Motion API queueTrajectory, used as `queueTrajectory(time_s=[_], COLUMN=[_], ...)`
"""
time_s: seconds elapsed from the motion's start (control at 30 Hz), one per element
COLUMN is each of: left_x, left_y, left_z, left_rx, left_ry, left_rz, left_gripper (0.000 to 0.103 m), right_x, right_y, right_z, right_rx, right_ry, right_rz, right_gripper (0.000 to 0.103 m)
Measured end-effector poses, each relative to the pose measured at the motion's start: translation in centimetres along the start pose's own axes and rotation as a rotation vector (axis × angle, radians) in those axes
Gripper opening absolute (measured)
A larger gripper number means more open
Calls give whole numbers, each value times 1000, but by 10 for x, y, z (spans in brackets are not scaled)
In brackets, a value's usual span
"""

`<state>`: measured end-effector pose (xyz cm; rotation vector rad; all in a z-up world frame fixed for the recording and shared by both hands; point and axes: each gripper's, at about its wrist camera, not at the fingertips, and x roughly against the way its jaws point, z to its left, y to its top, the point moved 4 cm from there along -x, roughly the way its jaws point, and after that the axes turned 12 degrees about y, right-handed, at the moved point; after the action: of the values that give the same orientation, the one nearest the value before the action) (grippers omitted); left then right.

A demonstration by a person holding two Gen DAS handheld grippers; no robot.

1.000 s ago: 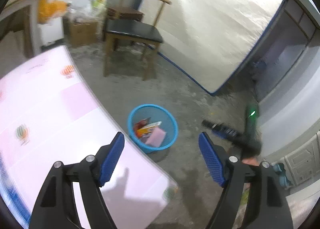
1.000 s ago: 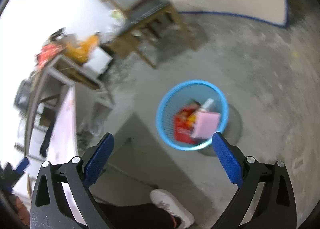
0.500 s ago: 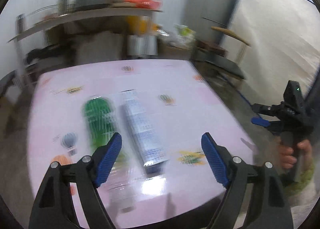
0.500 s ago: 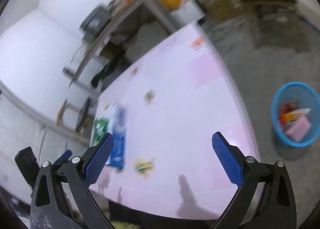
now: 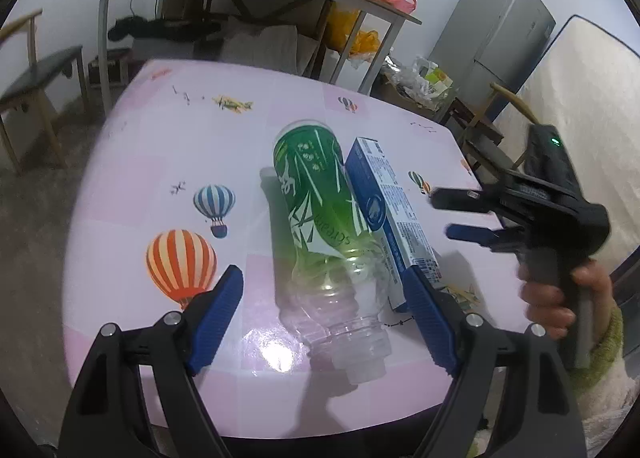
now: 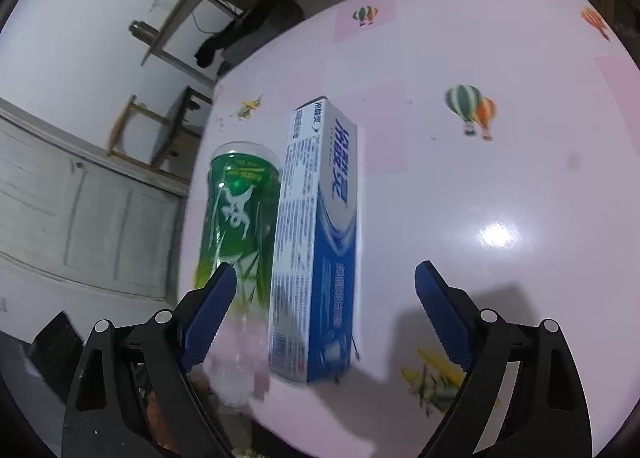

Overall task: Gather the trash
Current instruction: 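Return both tools to the table toward the green bottle and toothpaste box, then grasp the toothpaste box with the right gripper while the left closes on the green bottle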

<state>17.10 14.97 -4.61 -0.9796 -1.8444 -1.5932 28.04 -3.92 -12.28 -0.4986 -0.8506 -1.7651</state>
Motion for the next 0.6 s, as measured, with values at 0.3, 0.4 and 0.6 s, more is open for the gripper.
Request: queueTrajectory(time_s=[0.3,0.4,0.6], left_x=[-13,-18,-20], left_y=[-7,-10,-11], left_z=[-2,-3,-1], left_rx=[31,32,37], left_ry=[-120,-135,-146], left_rz=[67,79,87], left_gripper=[80,80,80], right_x=[-39,-49,-51], right_y=[8,8,11], right_z=[9,14,14], right_rx=[98,131,118], right_ry=[-149,-185,-212], right_rz=[61,78,72], right_gripper=[80,68,44])
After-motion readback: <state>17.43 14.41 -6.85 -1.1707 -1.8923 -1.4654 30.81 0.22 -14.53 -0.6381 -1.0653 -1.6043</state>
